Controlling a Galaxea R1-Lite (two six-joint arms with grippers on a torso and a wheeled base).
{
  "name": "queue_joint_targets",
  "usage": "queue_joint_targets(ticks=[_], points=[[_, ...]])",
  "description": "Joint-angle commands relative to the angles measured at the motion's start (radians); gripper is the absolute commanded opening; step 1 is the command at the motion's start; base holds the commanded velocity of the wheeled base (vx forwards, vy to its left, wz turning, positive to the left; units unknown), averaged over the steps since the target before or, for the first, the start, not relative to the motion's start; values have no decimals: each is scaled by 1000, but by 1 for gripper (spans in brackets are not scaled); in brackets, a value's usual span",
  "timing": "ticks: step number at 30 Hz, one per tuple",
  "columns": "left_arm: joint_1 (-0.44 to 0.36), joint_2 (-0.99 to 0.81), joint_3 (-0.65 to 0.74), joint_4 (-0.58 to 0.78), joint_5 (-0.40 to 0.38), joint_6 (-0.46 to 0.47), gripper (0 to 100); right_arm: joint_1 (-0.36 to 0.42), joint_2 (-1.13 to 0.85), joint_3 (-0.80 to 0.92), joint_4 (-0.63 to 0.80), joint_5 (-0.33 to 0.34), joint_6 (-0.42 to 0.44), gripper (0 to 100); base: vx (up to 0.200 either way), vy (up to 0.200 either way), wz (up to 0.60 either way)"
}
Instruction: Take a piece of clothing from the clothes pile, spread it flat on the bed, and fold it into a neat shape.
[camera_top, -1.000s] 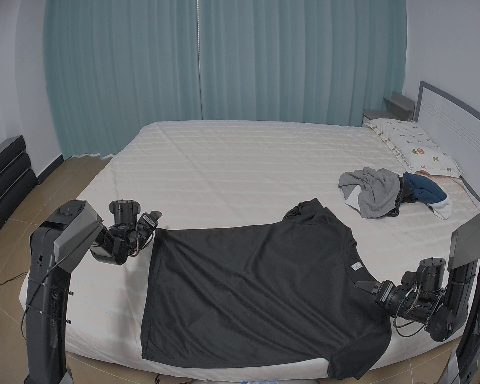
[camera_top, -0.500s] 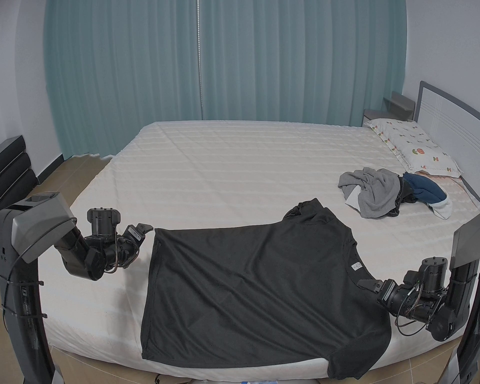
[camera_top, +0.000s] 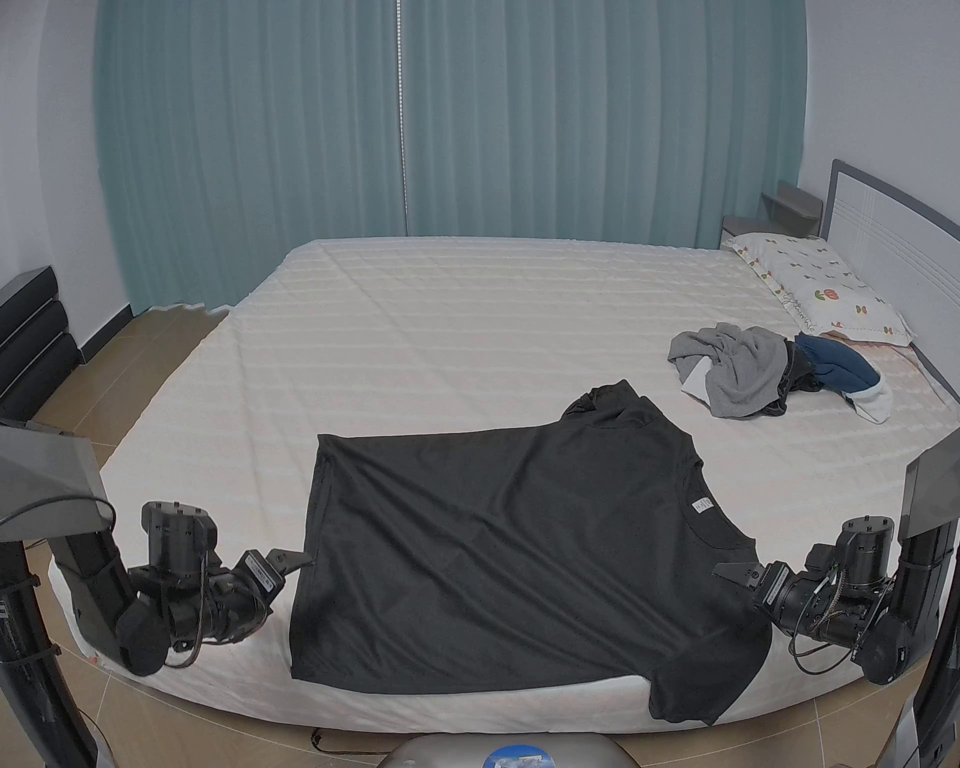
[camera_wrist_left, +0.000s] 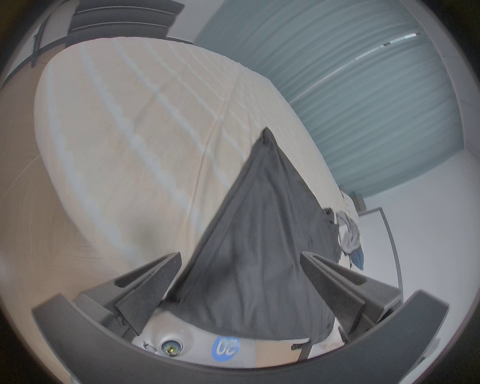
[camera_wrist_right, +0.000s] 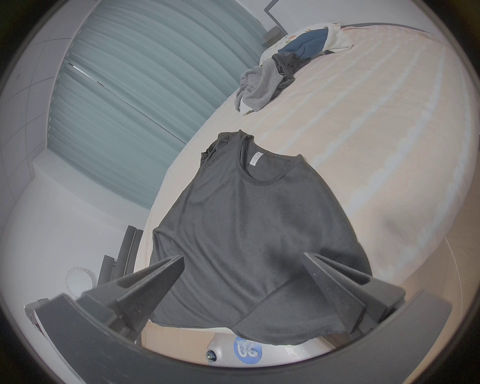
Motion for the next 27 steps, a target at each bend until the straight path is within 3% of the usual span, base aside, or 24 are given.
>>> queue_joint_targets(ticks=[1, 4, 11, 18, 27], points=[[-97, 50, 188, -138, -11, 71, 100, 1, 11, 2, -11, 1, 0, 100, 0, 0, 0], [-105, 154, 231, -226, 2, 197, 100, 1, 11, 0, -11, 0, -1, 100, 0, 0, 0], [-102, 211, 231, -266, -11, 309, 100, 1, 9, 0, -11, 1, -1, 100, 0, 0, 0], [-62, 220, 197, -338, -66, 350, 100, 3, 8, 2, -11, 1, -1, 100, 0, 0, 0], [-4, 314, 156, -352, -95, 475, 100, 4, 6, 2, -11, 1, -1, 100, 0, 0, 0]])
